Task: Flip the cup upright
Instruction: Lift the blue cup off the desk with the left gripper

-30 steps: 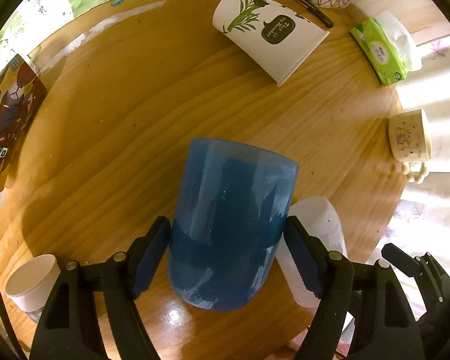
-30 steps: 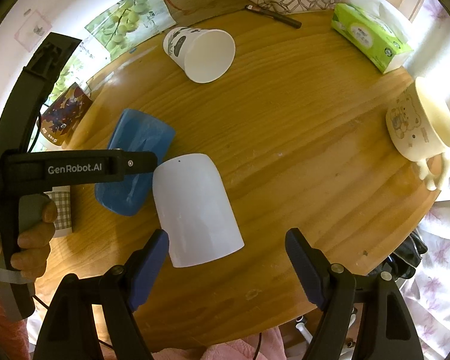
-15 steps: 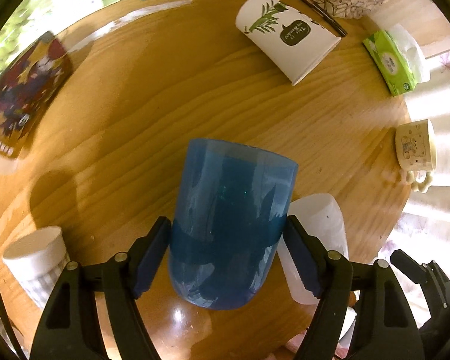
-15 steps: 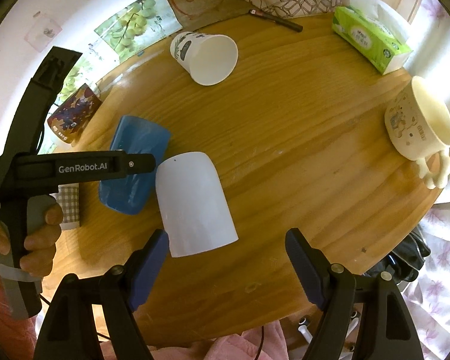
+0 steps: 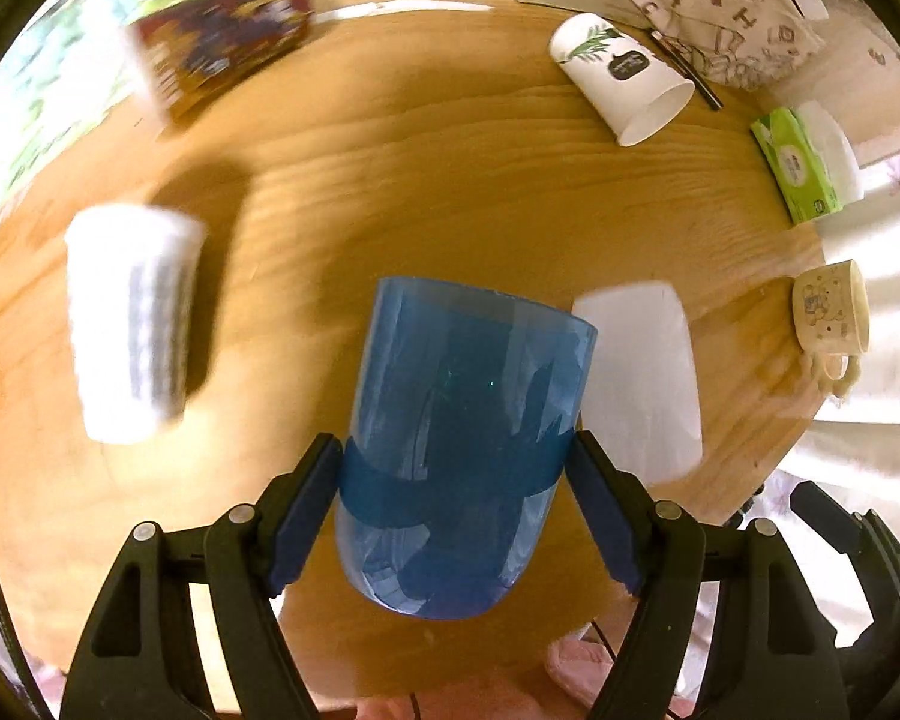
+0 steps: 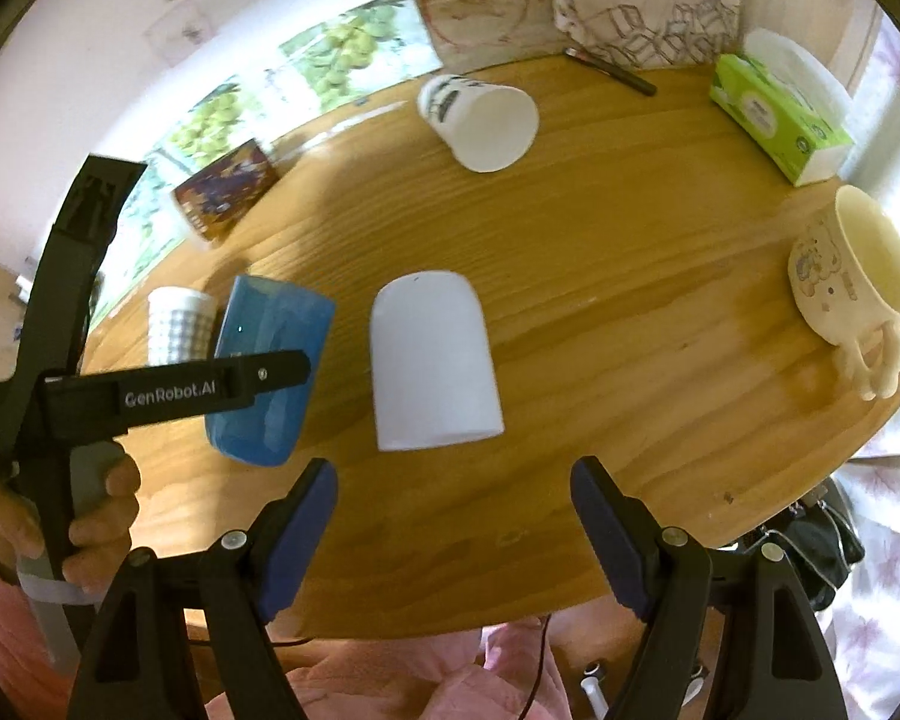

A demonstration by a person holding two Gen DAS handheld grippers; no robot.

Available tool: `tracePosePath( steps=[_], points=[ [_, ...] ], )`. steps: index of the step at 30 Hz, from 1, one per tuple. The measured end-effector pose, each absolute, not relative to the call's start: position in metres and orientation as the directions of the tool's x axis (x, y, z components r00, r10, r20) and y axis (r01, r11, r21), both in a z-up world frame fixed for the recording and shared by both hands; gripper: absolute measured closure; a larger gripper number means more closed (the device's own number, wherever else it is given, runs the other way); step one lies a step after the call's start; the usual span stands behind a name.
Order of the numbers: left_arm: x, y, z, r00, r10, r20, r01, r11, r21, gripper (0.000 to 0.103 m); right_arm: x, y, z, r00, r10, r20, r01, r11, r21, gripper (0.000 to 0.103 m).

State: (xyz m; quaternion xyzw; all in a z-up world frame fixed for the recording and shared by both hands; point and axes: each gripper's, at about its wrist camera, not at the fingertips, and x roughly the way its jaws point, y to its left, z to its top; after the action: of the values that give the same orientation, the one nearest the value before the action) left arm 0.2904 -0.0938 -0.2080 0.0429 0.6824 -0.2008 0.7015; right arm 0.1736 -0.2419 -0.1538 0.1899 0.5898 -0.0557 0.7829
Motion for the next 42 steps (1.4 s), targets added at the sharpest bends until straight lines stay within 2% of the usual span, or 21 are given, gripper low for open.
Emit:
tracePosePath(
  steps=[10,24,36,42],
  points=[
    [0.228,-0.053,-0.193,0.084,-0.211,-0.974,0.192,0.962,-0.192,0.024,0.143,-0.228,-0.144,0.322,0.200,-0.925,0.201,0.941,0.273,0.023],
    [0.186,-0.033,-0.202,0.086,-0.238,-0.968,0.023,0.971,-0.236,0.024,0.127,-0.219,-0.142,0.265,0.312,-0.913,0.105,0.931,0.348,0.022],
    [0.190,-0.027,-0.225,0.030,-0.255,-0.966,-0.001,0.967,-0.255,0.023,0.157,-0.226,-0.155,0.224,0.334,-0.915,0.096,0.927,0.362,0.022],
    [0.193,-0.019,-0.233,0.024,-0.287,-0.958,0.001,0.958,-0.287,0.023,0.173,-0.226,-0.167,0.202,0.390,-0.898,0.109,0.903,0.417,0.022]
  ],
)
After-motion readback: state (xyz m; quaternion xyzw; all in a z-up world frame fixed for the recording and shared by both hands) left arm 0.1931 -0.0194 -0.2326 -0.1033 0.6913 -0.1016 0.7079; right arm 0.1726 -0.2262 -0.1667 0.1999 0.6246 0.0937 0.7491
